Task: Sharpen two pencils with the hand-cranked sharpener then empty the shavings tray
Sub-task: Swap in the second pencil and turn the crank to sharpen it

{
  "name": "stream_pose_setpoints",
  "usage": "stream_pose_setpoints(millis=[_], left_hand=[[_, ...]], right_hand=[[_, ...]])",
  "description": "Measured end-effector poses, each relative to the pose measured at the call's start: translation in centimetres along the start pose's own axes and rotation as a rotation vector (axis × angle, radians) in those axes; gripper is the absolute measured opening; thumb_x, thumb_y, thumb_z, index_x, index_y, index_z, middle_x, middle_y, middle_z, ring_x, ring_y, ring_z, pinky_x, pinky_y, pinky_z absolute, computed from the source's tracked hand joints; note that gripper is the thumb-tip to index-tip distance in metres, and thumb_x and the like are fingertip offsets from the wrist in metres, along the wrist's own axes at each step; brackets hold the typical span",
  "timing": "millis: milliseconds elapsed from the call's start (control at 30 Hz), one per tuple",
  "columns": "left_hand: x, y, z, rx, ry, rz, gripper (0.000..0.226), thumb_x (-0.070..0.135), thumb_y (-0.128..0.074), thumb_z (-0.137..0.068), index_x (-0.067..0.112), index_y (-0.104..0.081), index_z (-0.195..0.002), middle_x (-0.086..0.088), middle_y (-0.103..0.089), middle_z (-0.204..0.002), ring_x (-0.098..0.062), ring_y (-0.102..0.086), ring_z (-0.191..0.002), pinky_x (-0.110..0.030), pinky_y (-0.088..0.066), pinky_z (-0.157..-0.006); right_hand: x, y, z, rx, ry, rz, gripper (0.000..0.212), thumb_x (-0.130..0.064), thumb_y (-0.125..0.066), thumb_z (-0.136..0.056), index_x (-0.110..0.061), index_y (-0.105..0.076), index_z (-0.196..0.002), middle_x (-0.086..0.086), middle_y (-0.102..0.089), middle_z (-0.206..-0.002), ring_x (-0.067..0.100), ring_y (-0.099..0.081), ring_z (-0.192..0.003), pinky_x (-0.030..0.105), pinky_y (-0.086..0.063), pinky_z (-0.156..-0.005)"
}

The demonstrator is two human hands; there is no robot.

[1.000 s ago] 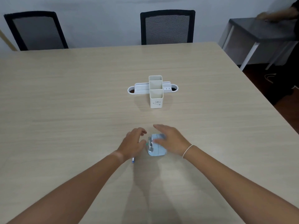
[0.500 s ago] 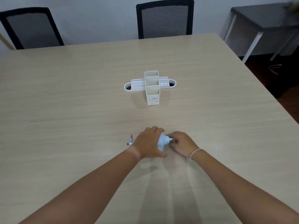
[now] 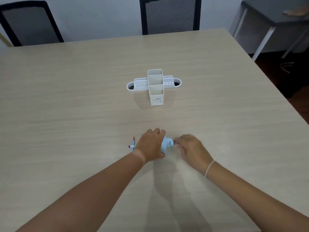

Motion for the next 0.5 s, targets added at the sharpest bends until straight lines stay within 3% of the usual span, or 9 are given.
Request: stream_pose_setpoints(millis=[67,167,300,400,500], left_hand=[[0.0,0.0,-0.1,-0.005,-0.007,0.004,0.055,0.037,-0.070,-0.070,0.011,-0.045,-0.113,-0.007,-0.054,-0.111,-0.029,-0.050,-0.096,-0.035,-0.042,-0.077],[0.1,-0.1,-0.1,-0.007,-0.020,0.017,0.053,0.036,-0.069,-0.069,0.011,-0.046,-0.110,-0.008,-0.055,-0.109,-0.029,-0.050,-0.093,-0.037,-0.045,-0.080],[-0.1,-0.2,0.1,0.005,0.029,0.026,0.056,0.035,-0.069,-0.069,0.012,-0.046,-0.114,-0.007,-0.053,-0.110,-0.029,-0.050,-0.095,-0.035,-0.042,-0.076],[-0.1,-0.2,0.0,0.009,0.024,0.028,0.056,0.034,-0.068,-0.069,0.012,-0.045,-0.116,-0.007,-0.053,-0.111,-0.029,-0.050,-0.096,-0.035,-0.042,-0.076],[0.0,-0.1,0.1,0.004,0.012,0.018,0.054,0.035,-0.068,-0.070,0.012,-0.046,-0.114,-0.006,-0.054,-0.110,-0.029,-0.050,-0.096,-0.032,-0.037,-0.072]], right_hand=[[0.8,0.1,-2.7,0.009,-0.061,0.003,0.013,0.003,-0.054,-0.081,0.001,-0.067,-0.082,0.020,-0.064,-0.070,0.030,-0.059,-0.070,0.025,-0.038,-0.065],[3.2,-3.0,-5.2,-0.116,-0.165,0.032,0.014,0.003,-0.051,-0.085,0.004,-0.065,-0.084,0.025,-0.062,-0.080,0.033,-0.058,-0.081,0.033,-0.041,-0.066],[3.8,-6.6,-0.5,-0.299,-0.188,0.075,0.019,-0.001,-0.046,-0.085,0.002,-0.064,-0.088,0.022,-0.064,-0.090,0.032,-0.057,-0.090,0.034,-0.046,-0.075],[0.6,-3.0,2.8,-0.053,0.027,-0.034,0.027,-0.014,-0.043,-0.082,-0.004,-0.067,-0.075,0.011,-0.064,-0.067,0.014,-0.044,-0.072,0.024,-0.041,-0.065],[0.6,-0.2,-0.8,0.081,0.042,-0.079,0.026,-0.012,-0.044,-0.081,-0.002,-0.067,-0.079,0.014,-0.063,-0.064,0.019,-0.048,-0.071,0.024,-0.035,-0.065]])
Point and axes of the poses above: each hand's wrist, its own z-axis away from the middle knuckle, its own y-axis out of the back of the hand, x = y × z, the point moved 8 cm from there along -z, towards the middle knuckle
